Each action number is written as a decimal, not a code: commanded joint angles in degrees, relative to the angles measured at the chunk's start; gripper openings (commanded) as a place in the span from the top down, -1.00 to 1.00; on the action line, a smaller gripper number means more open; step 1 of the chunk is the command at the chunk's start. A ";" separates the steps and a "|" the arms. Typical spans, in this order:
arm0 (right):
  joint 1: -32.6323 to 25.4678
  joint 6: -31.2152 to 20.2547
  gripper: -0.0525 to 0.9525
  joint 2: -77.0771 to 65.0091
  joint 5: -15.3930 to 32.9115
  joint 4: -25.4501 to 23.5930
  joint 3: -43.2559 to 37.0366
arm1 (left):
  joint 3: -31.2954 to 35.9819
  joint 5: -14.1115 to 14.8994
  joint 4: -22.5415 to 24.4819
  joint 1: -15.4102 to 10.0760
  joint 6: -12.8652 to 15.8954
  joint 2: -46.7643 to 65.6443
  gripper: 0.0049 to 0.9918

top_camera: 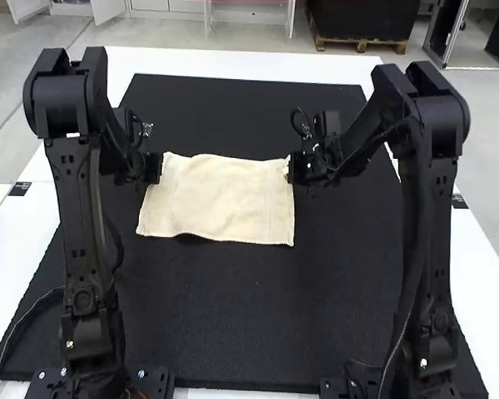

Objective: Fold the towel.

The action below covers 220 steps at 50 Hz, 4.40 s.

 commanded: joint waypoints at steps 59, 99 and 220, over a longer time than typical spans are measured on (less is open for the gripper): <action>-2.80 0.04 0.93 -21.78 -9.41 -11.71 -10.92 | -8.52 13.25 -20.96 9.16 6.54 -22.88 0.96; -2.80 -0.14 0.93 -29.25 -11.34 -15.66 -21.03 | -21.09 11.49 -22.81 13.82 8.65 -33.60 0.96; 5.19 -1.28 -0.72 -16.15 -8.27 -3.27 -24.37 | -26.63 7.80 -5.32 21.38 -5.33 -41.24 -0.96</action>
